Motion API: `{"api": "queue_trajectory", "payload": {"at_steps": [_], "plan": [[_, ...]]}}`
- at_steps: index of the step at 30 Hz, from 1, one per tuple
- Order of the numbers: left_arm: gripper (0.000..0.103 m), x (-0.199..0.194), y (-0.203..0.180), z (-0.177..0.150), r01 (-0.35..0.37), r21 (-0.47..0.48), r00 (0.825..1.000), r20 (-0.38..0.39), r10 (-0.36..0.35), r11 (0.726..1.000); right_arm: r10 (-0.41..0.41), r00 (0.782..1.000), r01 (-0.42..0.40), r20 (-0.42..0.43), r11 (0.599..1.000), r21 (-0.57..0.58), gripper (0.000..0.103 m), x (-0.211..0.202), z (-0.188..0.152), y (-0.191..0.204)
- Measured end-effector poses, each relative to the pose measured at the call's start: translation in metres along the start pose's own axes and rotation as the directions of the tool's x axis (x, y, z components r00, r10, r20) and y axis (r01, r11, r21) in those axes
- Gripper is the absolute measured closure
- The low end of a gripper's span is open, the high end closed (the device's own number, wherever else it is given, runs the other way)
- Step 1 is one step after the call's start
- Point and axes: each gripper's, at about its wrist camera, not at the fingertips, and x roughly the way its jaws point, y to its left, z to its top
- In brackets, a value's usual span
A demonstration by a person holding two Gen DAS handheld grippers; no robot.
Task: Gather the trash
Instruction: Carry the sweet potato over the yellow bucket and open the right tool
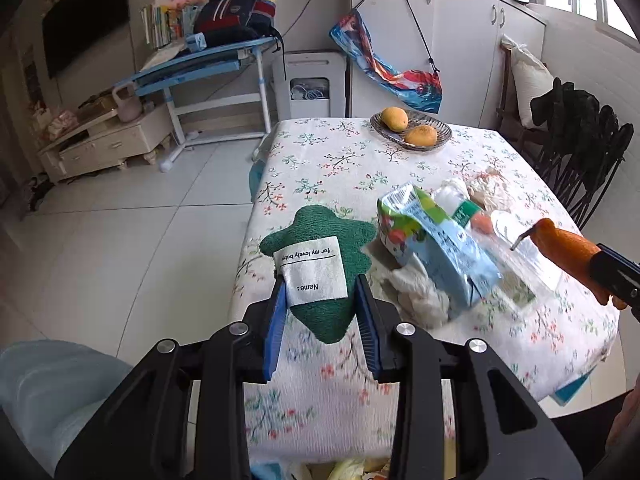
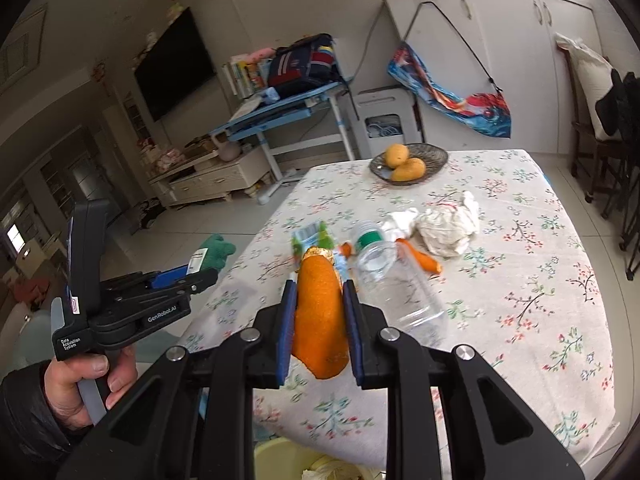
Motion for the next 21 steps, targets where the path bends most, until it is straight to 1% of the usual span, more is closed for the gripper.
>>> {"api": "queue_trajectory", "payload": {"at_steps": [4,12,21], "plan": [[0.071,-0.012,0.001,-0.012,-0.001,0.002,1.000,0.004,0.001,1.000,0.012,1.000,-0.012,0.002,1.000,-0.019,0.079,-0.006,-0.011,0.010],[0.070,-0.025,0.003,-0.029,0.004,0.001,1.000,0.007,-0.004,1.000,0.022,1.000,-0.022,-0.022,1.000,-0.006,0.079,-0.010,-0.032,0.021],[0.070,-0.031,0.000,-0.039,-0.001,0.007,1.000,0.006,0.001,1.000,0.037,0.998,-0.037,-0.060,0.999,-0.002,0.079,-0.010,-0.050,0.029]]}}
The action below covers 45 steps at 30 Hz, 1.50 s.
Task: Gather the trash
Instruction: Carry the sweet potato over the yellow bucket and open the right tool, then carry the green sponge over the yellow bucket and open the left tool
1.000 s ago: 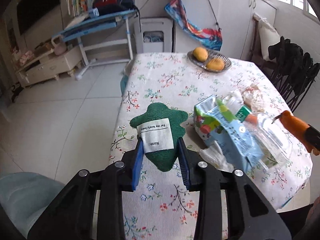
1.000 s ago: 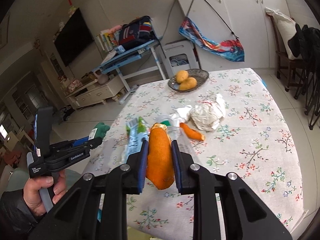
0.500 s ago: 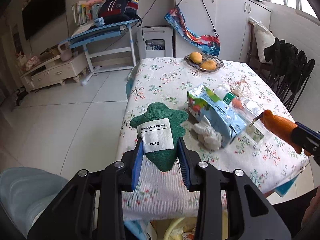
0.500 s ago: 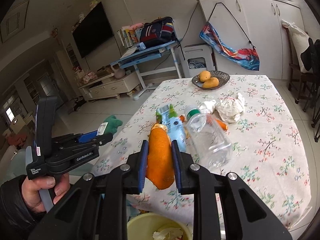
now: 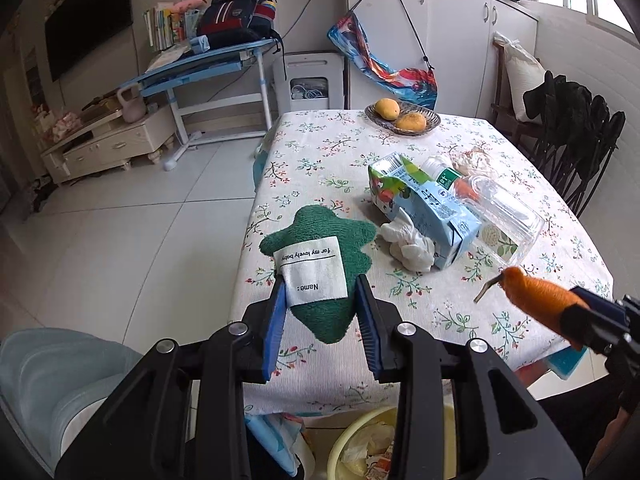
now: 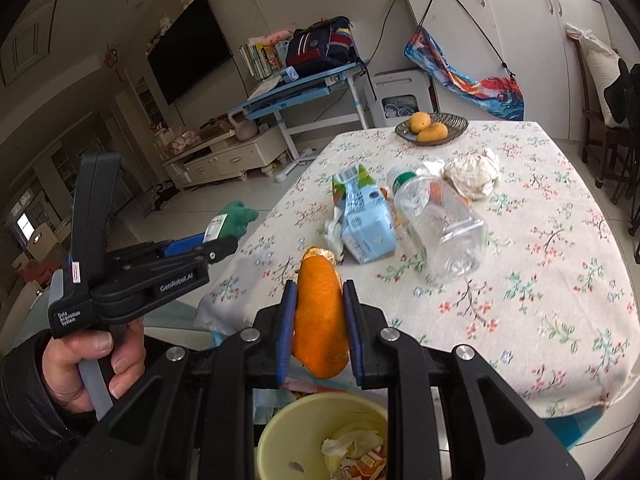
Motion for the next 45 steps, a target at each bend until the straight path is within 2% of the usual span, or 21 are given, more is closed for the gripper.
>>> {"api": "queue_trajectory", "payload": {"at_steps": [4,10,16,21,24,26,32,35,41,45], "plan": [[0.070,0.000,0.000,-0.001,0.000,0.000,1.000,-0.001,0.000,1.000,0.013,1.000,-0.013,-0.028,1.000,0.006,0.079,0.002,-0.010,0.004],[0.070,-0.001,0.000,-0.002,0.001,-0.001,1.000,0.000,-0.001,1.000,0.028,0.991,-0.027,-0.129,1.000,0.010,0.079,0.015,-0.034,0.013],[0.070,-0.006,-0.001,-0.010,0.004,-0.001,1.000,0.002,-0.004,1.000,0.021,0.968,-0.018,-0.249,1.000,0.016,0.079,0.034,-0.059,0.019],[0.070,-0.010,-0.002,-0.015,0.006,-0.002,1.000,0.004,-0.006,1.000,0.011,0.939,-0.004,-0.343,1.000,0.019,0.079,0.048,-0.079,0.021],[0.070,-0.013,-0.002,-0.017,0.009,-0.003,1.000,0.005,-0.009,1.000,0.002,0.920,0.001,-0.392,1.000,0.009,0.075,0.056,-0.089,0.024],[0.070,-0.013,-0.002,-0.018,0.009,-0.001,1.000,0.005,-0.009,1.000,-0.002,0.914,0.005,-0.405,1.000,0.006,0.064,0.058,-0.092,0.025],[0.070,-0.019,-0.002,-0.019,0.017,0.004,1.000,0.003,-0.017,1.000,-0.031,0.927,0.034,-0.373,0.999,0.001,0.051,0.053,-0.087,0.021],[0.070,-0.022,-0.004,-0.023,0.022,0.012,1.000,-0.001,-0.022,1.000,-0.047,0.942,0.052,-0.334,0.999,0.008,0.049,0.046,-0.082,0.018],[0.070,-0.025,-0.013,-0.035,0.049,0.053,0.999,-0.023,-0.048,0.997,-0.101,0.982,0.108,-0.160,0.994,0.034,0.041,0.015,-0.063,0.008],[0.070,-0.028,-0.028,-0.053,0.089,0.128,0.995,-0.060,-0.082,0.988,-0.134,0.989,0.140,-0.068,0.987,0.080,0.039,-0.005,-0.054,-0.002]]}}
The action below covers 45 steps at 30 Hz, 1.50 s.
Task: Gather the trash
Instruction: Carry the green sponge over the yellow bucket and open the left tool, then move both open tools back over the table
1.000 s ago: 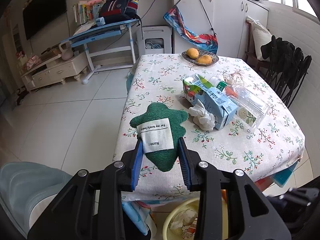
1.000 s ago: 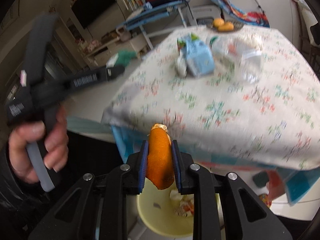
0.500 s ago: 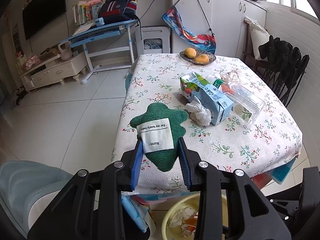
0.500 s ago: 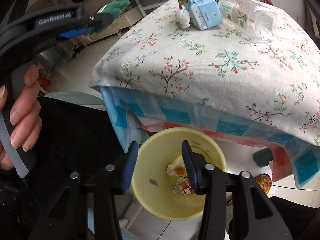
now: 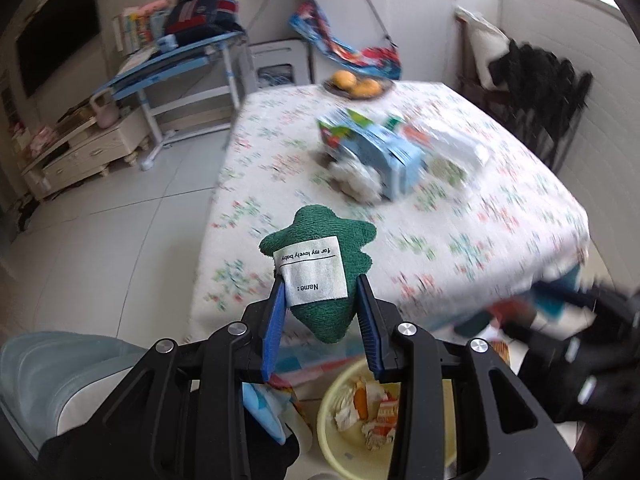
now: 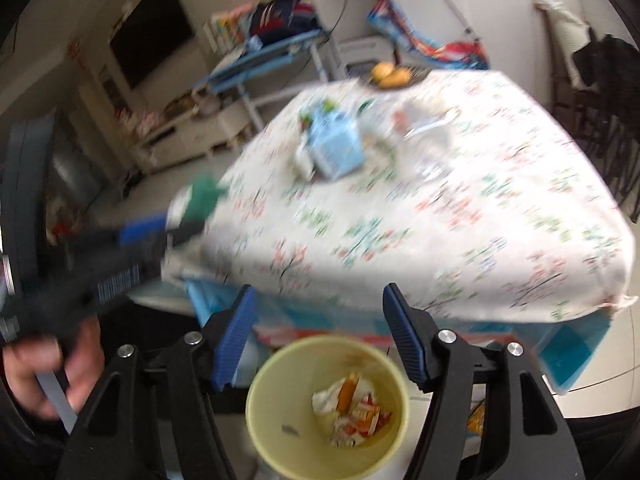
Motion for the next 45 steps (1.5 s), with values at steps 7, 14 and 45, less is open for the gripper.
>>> {"api": "queue_trajectory", "payload": {"at_steps": [7,14,45], "plan": [[0.070,0.007,-0.043,-0.031,0.083,0.188,0.992,-0.107,-0.064,0.979,-0.032,0.996,0.027,0.082,0.998,0.051,0.033,-0.016,0.006,-0.009],[0.069,0.013,-0.080,-0.064,0.162,0.342,0.972,-0.218,-0.090,0.926,-0.040,0.992,0.031,0.122,0.997,0.074,0.032,-0.032,0.007,-0.016],[0.025,-0.009,-0.050,-0.041,-0.025,0.199,1.000,0.007,0.024,0.980,-0.094,0.978,0.069,0.186,0.989,0.134,0.021,-0.042,0.008,-0.033]]}}
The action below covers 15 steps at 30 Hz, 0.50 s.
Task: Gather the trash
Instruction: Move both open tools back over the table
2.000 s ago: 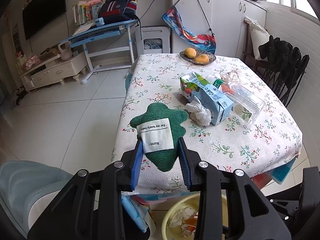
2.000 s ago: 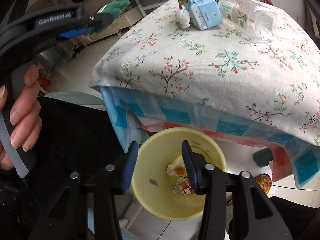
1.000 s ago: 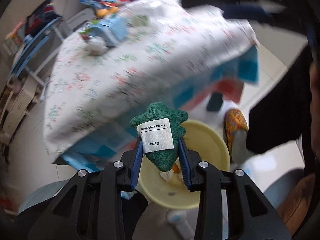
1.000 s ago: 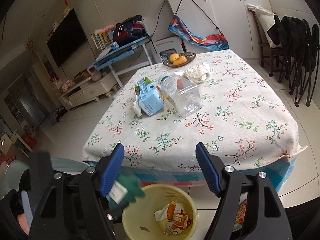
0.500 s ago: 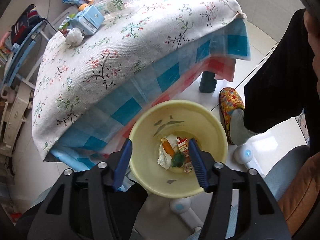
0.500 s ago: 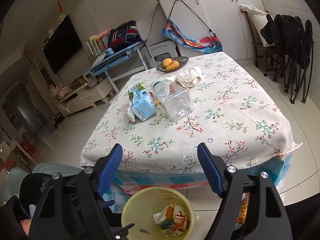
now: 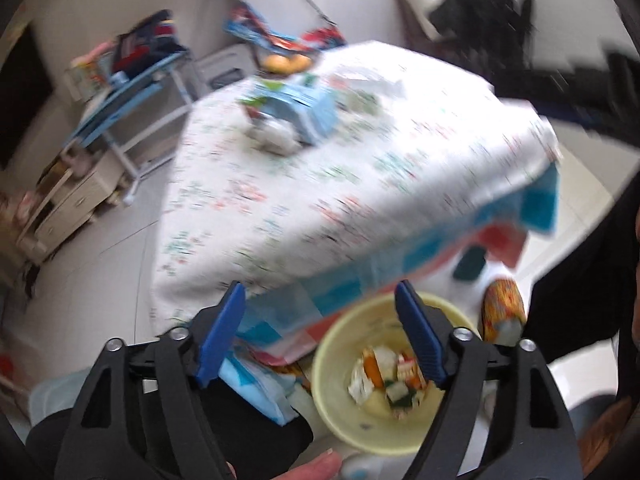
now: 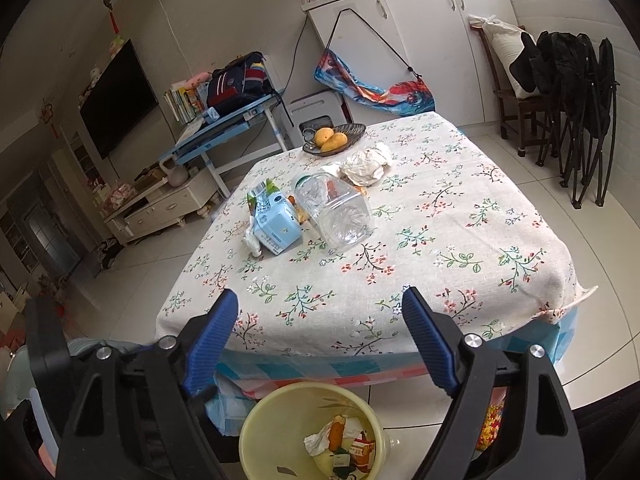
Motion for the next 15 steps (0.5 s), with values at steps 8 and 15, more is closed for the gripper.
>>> {"api": "queue_trajectory", "payload": {"at_steps": [8,15], "plan": [[0.021,0.002,0.021,0.005,-0.037,-0.088,0.999,0.027,0.040,0.995,-0.004,1.000,0.004,-0.005,1.000,-0.022,0.020,0.002,-0.001,0.006],[0.020,0.010,0.033,0.005,-0.029,-0.175,1.000,-0.005,0.028,0.984,0.001,1.000,-0.002,-0.010,1.000,-0.031,0.019,0.004,-0.001,0.008]]}}
